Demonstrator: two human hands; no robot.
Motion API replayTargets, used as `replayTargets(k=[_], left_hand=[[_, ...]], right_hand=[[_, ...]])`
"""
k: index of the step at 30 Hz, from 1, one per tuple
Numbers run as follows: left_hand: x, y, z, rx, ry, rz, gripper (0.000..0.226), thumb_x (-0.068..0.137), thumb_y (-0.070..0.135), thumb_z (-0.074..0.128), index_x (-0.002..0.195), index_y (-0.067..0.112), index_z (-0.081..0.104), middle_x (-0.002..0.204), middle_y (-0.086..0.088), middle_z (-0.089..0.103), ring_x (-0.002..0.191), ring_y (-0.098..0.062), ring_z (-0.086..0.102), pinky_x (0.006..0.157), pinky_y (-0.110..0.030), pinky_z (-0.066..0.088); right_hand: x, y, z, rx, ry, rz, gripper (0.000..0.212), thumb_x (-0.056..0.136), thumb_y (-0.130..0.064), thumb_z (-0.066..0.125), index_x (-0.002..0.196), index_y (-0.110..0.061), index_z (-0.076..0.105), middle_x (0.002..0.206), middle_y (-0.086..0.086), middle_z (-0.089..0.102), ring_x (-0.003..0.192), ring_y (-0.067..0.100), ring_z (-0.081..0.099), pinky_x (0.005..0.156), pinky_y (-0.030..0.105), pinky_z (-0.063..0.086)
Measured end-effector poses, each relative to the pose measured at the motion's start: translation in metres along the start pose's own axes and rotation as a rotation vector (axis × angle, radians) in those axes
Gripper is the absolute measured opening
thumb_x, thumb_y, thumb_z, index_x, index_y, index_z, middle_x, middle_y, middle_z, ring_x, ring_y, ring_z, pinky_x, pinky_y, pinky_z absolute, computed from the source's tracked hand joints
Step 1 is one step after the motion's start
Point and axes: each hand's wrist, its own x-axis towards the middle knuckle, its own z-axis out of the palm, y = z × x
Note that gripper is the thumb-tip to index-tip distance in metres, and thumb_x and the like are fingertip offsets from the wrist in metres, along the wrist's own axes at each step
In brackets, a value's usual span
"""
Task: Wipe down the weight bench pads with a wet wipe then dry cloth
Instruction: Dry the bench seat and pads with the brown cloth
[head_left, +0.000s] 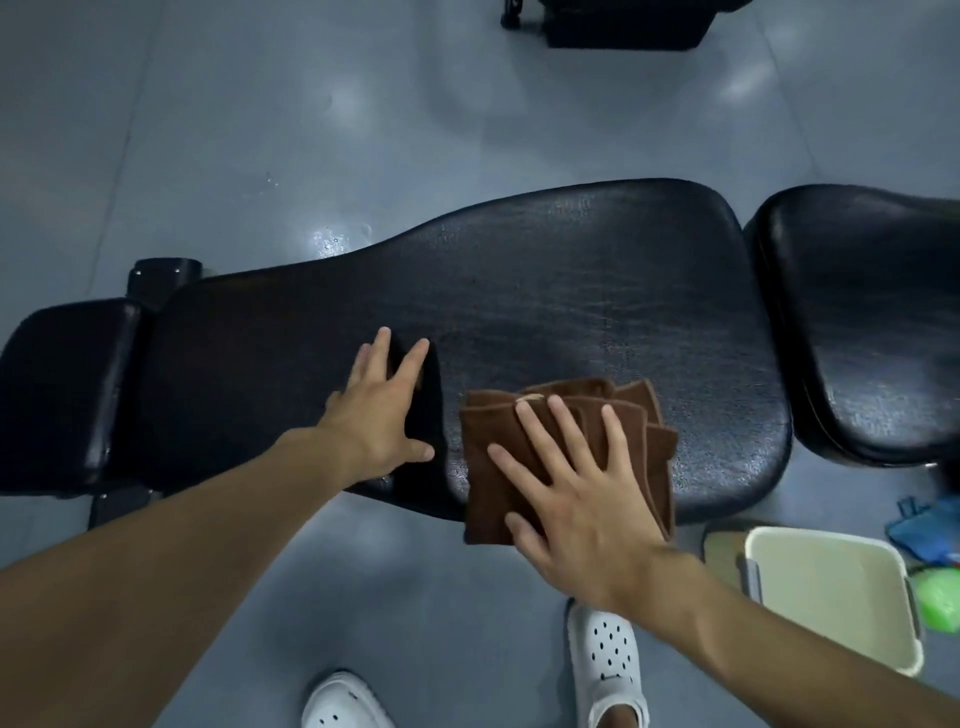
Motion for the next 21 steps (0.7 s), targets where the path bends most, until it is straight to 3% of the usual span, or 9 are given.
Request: replayTargets(k=[6, 13, 17, 21], left_hand=[[0.005, -0.021, -0.002, 0.063, -0.056, -0.065, 0.133, 0.067, 0.053, 0.083, 0.141, 0.056, -0.027, 0.153, 0.004, -0.041, 0.145, -0.037, -0.027, 0.105, -0.079, 0.012], [0.010, -0.025, 0.004, 0.047, -0.063, -0.064, 0.134, 0.069, 0.049, 0.083, 0.137, 0.057, -0.032, 0.148, 0.005, -0.048, 0.142, -0.038, -0.032, 0.104, -0.079, 0.011], [0.013, -0.025, 0.005, 0.040, -0.066, -0.065, 0.134, 0.068, 0.049, 0.084, 0.136, 0.059, -0.032, 0.147, 0.006, -0.049, 0.141, -0.037, -0.034, 0.104, -0.079, 0.012], [0.013, -0.026, 0.007, 0.048, -0.060, -0.067, 0.135, 0.068, 0.048, 0.084, 0.135, 0.059, -0.033, 0.147, 0.007, -0.049, 0.141, -0.036, -0.035, 0.104, -0.079, 0.012]], right_hand=[[0.009, 0.000, 0.005, -0.021, 0.003, 0.086, 0.058, 0.090, -0.063, 0.038, 0.146, -0.047, 0.039, 0.164, 0.008, 0.020, 0.150, 0.039, 0.011, 0.110, 0.074, 0.011], [0.073, 0.009, -0.004, -0.038, 0.046, 0.151, 0.058, 0.092, -0.059, 0.030, 0.148, -0.047, 0.034, 0.164, 0.008, 0.017, 0.151, 0.037, 0.008, 0.111, 0.072, 0.006], [0.152, 0.033, -0.025, 0.004, 0.056, 0.216, 0.059, 0.093, -0.062, 0.015, 0.151, -0.050, 0.016, 0.166, 0.006, 0.000, 0.151, 0.034, -0.005, 0.111, 0.072, -0.001], [0.225, 0.060, -0.048, 0.049, 0.032, 0.262, 0.057, 0.094, -0.062, 0.018, 0.150, -0.051, 0.012, 0.166, 0.004, -0.005, 0.150, 0.034, -0.011, 0.110, 0.073, -0.005]])
